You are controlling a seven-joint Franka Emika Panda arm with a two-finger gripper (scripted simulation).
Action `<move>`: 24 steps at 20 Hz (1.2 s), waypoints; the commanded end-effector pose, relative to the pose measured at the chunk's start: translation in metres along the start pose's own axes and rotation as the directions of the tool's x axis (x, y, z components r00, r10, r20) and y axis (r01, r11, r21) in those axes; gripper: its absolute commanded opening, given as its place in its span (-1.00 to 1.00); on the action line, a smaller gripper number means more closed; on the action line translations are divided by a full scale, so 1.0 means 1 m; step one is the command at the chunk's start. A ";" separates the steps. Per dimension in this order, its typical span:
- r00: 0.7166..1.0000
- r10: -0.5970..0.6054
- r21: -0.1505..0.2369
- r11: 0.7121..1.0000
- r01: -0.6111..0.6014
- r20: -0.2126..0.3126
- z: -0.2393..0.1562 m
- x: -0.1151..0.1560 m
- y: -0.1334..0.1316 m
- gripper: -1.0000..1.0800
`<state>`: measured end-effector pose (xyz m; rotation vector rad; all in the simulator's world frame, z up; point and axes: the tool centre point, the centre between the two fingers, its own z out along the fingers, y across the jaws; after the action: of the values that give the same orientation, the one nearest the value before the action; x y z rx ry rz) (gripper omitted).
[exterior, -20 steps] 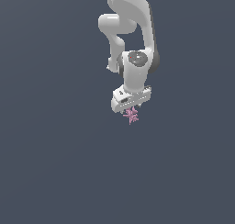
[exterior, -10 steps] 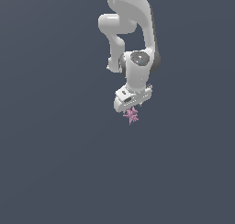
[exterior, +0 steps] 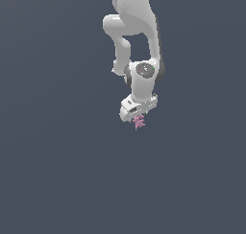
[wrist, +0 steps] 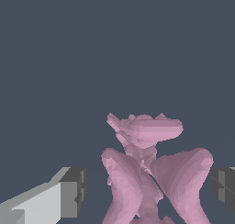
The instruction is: Pick up the object and move it to a goal position.
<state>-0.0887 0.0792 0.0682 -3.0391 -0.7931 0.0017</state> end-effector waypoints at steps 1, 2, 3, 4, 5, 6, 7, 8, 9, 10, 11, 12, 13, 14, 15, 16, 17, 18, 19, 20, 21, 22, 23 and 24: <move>1.000 -0.001 -0.001 1.000 0.001 -0.001 0.009 0.000 0.000 0.92; 1.000 -0.001 -0.001 1.000 0.001 -0.001 0.011 0.000 0.000 0.92; 1.000 -0.001 -0.001 1.000 0.001 -0.001 0.012 0.000 0.000 0.92; 1.000 -0.002 -0.001 1.000 0.002 -0.001 0.013 0.000 0.000 0.92; 1.000 -0.002 -0.001 1.000 0.002 -0.001 0.013 0.000 0.000 0.92; 1.000 -0.002 -0.001 1.000 0.002 -0.001 0.013 0.000 0.000 -1.00; 1.000 -0.002 -0.001 1.000 0.002 -0.001 0.013 0.000 0.000 -1.00; 1.000 -0.002 -0.001 1.000 0.002 -0.001 0.013 0.000 0.000 -1.00; 1.000 -0.002 -0.001 1.000 0.002 -0.001 0.013 0.000 0.000 -1.00; 1.000 -0.002 -0.001 1.000 0.002 -0.001 0.013 0.000 0.000 -1.00; 1.000 -0.002 -0.001 1.000 0.002 -0.001 0.013 0.000 0.000 -1.00; 1.000 -0.002 -0.001 1.000 0.002 -0.001 0.013 0.000 0.000 -1.00; 1.000 -0.002 -0.001 1.000 0.002 -0.001 0.013 0.000 0.000 -1.00; 1.000 -0.002 -0.001 1.000 0.002 -0.001 0.013 0.000 0.000 -1.00; 1.000 -0.002 -0.001 1.000 0.002 -0.001 0.013 0.000 0.000 -1.00; 1.000 -0.002 -0.002 1.000 0.002 -0.002 0.012 0.001 0.000 -1.00; 1.000 -0.002 -0.002 1.000 0.002 -0.002 0.012 0.001 0.000 -1.00; 1.000 -0.002 -0.002 1.000 0.002 -0.002 0.012 0.001 0.001 -1.00; 1.000 -0.002 -0.002 1.000 0.002 -0.002 0.011 0.002 0.002 -1.00; 1.000 -0.002 -0.002 1.000 0.002 -0.002 0.010 0.003 0.003 -1.00; 1.000 -0.002 -0.002 1.000 0.002 -0.002 0.009 0.005 0.004 -1.00; 1.000 -0.002 -0.002 1.000 0.002 -0.002 0.007 0.007 0.006 -1.00; 1.000 -0.002 -0.002 1.000 0.002 -0.002 0.006 0.009 0.008 -1.00; 1.000 -0.002 -0.001 1.000 0.002 -0.002 0.004 0.011 0.011 -1.00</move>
<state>-0.0782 0.0765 0.0617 -3.0388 -0.7967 -0.0009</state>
